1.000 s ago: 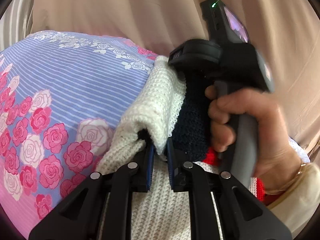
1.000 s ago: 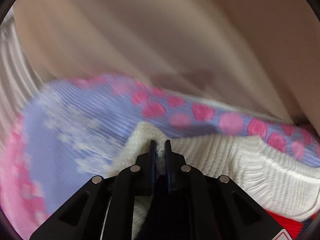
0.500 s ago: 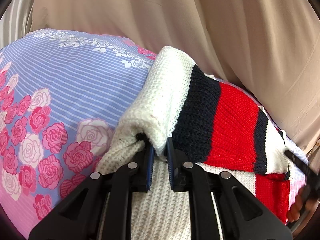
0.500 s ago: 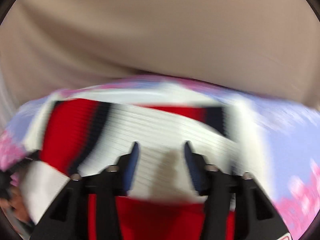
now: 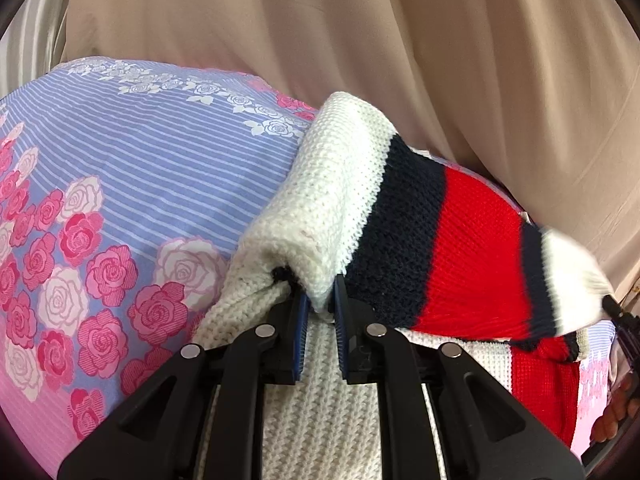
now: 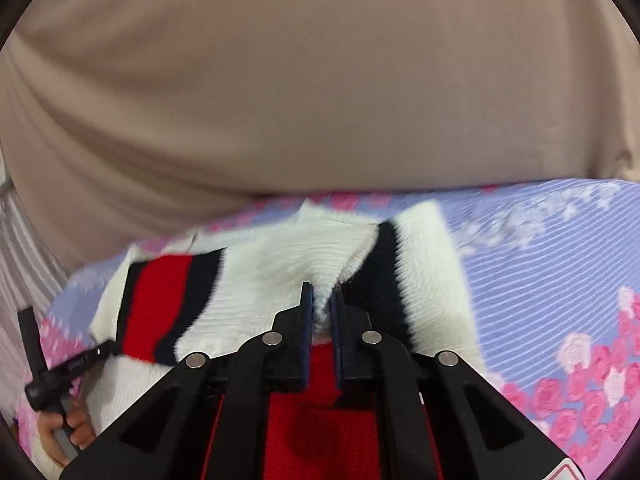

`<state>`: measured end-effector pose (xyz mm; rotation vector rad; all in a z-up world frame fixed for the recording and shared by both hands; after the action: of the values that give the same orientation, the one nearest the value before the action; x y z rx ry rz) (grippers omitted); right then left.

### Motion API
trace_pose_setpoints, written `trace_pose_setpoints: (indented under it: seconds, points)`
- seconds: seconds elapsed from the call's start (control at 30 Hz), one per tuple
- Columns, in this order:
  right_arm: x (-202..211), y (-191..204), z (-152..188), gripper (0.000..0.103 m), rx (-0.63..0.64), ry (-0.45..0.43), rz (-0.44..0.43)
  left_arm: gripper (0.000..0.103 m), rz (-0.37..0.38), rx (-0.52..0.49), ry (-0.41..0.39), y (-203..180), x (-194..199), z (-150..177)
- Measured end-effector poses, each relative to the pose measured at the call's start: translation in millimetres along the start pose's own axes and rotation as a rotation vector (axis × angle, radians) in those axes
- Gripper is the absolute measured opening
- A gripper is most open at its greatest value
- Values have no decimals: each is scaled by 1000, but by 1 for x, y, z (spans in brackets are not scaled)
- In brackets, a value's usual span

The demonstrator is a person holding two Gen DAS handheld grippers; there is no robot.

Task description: Fold small clothes

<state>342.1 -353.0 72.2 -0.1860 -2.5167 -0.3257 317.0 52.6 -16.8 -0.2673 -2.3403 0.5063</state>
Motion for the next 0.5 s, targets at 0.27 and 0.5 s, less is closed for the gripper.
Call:
trace_pose_setpoints:
  seconds: [0.27, 0.5]
  points:
    - [-54, -12, 27, 9, 53, 172, 152, 17, -15, -26, 9, -6, -4, -2]
    - [50, -13, 48, 47, 13, 116, 98, 61, 58, 8, 47, 8, 55, 18]
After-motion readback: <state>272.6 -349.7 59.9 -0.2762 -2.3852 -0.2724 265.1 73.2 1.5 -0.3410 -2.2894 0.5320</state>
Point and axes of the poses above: each gripper's, at about its wrist camera, not at the fingertips, and x roughly against the way its jaws point, y to its left, z to its underside, the point moved 4 cm from there along -x, roughly the way its jaws point, and after that the axes turned 7 degrees about z, right-handed, at the moved point
